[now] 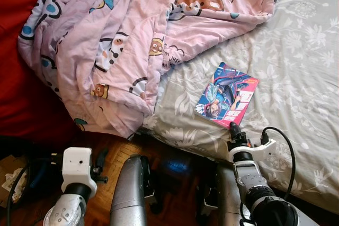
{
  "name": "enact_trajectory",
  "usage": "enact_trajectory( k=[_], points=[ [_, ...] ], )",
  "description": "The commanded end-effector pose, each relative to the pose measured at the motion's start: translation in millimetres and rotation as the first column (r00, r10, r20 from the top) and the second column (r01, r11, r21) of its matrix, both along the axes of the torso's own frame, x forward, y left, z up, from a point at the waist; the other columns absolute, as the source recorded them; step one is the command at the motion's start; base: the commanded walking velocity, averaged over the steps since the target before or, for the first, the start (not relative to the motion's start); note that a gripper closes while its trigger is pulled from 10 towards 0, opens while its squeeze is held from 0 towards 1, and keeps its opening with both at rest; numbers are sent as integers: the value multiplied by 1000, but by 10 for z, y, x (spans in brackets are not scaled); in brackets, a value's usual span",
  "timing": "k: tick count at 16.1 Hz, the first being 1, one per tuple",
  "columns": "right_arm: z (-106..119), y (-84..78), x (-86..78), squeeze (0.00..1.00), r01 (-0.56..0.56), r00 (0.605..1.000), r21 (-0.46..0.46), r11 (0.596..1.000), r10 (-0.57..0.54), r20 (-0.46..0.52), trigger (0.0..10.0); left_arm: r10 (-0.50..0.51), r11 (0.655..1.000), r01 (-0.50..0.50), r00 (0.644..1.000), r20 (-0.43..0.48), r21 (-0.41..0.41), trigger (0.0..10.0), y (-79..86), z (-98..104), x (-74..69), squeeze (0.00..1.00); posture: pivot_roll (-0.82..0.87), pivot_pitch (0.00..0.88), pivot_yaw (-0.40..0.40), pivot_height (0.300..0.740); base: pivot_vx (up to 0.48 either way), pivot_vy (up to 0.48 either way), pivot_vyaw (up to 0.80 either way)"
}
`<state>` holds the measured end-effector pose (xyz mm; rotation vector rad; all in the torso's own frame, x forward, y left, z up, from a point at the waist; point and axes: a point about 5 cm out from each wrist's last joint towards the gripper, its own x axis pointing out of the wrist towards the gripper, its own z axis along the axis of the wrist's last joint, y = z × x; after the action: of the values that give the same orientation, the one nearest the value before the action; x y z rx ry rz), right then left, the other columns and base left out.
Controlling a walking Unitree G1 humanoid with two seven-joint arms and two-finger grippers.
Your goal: Clean up the room
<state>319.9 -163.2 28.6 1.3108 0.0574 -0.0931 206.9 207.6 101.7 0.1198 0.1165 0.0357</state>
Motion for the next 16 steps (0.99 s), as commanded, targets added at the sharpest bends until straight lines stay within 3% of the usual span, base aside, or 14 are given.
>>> enact_trajectory(
  k=[1, 7, 9, 16],
  points=[
    [-104, 53, -80, 0, -8, 999, 13, 1000, 9, -45, 0, 21, 1000, -20, 998, -67, 12, 10000, 48, -137, -65, 0, 142, 432, 20, 620, 0, 0, 0],
    [17, 53, 11, 0, -11, 1000, -2, 1000, 11, 18, 0, 20, 1000, -20, 999, -39, 8, 10000, 29, -147, 121, 0, 100, 382, 0, 620, 0, 0, 0],
    [-19, 24, -30, 0, -17, 1000, -53, 998, 17, 11, 0, 20, 1000, -20, 1000, -21, 2, 10000, 14, -146, 227, 0, 81, 352, -12, 620, 0, 0, 0],
    [-458, -120, -488, 0, 17, 983, -160, 987, -46, -180, 0, 17, 1000, -17, 1000, 14, -7, 10000, -22, -192, 495, 0, 8, 241, -35, 620, 0, 0, 0]
  ],
)
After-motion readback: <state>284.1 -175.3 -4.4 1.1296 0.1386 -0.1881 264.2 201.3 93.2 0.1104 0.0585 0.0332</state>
